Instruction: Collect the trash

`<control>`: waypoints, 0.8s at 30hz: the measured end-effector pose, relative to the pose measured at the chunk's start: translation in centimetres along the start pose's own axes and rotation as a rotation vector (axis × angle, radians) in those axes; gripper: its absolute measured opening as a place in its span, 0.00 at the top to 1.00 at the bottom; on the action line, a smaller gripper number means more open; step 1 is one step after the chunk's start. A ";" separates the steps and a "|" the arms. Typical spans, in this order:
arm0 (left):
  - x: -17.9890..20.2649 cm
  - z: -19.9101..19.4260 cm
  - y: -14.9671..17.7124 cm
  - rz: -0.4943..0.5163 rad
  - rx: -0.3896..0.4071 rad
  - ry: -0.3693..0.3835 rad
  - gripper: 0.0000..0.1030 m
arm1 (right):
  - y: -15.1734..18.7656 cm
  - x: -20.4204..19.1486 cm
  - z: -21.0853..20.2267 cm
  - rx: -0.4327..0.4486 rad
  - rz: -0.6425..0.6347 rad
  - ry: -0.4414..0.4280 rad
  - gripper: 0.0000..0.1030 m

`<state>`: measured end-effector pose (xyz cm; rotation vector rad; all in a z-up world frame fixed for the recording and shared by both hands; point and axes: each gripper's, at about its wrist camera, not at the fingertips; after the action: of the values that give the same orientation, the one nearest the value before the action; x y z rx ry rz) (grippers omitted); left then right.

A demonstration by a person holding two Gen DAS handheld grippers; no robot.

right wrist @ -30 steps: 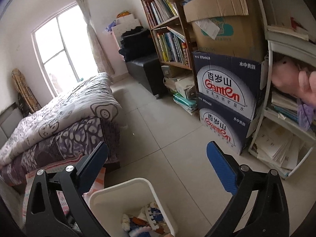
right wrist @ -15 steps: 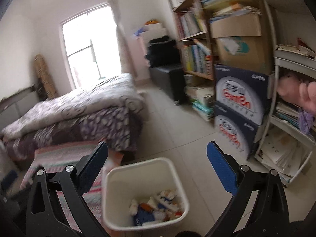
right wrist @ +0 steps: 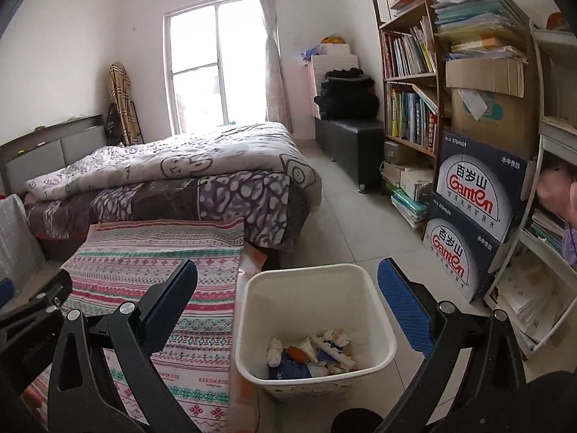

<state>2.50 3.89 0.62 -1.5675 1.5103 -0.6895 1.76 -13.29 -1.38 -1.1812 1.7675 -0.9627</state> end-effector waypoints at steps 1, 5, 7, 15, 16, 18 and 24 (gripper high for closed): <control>-0.3 0.1 0.0 -0.004 -0.002 -0.001 0.07 | 0.0 -0.2 0.0 0.002 -0.007 0.000 0.07; -1.2 0.4 0.2 -0.020 -0.020 -0.005 0.07 | 0.5 -1.1 -0.2 0.014 -0.034 -0.004 0.07; -1.4 0.5 0.3 -0.025 -0.024 -0.007 0.07 | 0.6 -1.2 -0.2 0.013 -0.037 -0.004 0.07; -1.3 0.7 0.4 -0.025 -0.029 -0.014 0.07 | 0.8 -1.3 0.2 -0.011 -0.030 -0.012 0.07; -1.3 0.7 0.4 -0.022 -0.029 -0.014 0.07 | 0.8 -1.3 0.3 -0.015 -0.027 -0.015 0.07; -1.2 0.8 0.4 -0.020 -0.030 -0.015 0.07 | 0.8 -1.2 0.4 -0.022 -0.021 -0.014 0.07; -1.1 1.2 0.6 -0.013 -0.039 -0.016 0.07 | 0.8 -0.9 0.8 -0.042 -0.008 -0.016 0.07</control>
<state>3.01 5.26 -0.30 -1.6102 1.5110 -0.6568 2.44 -12.38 -2.30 -1.2194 1.7801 -0.9224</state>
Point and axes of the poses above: each gripper's, at about its wrist camera, not at the fingertips, and z roughly the way its jaws point, x to its right, y to its underside, and after that the axes turned 8 degrees about z, right-handed
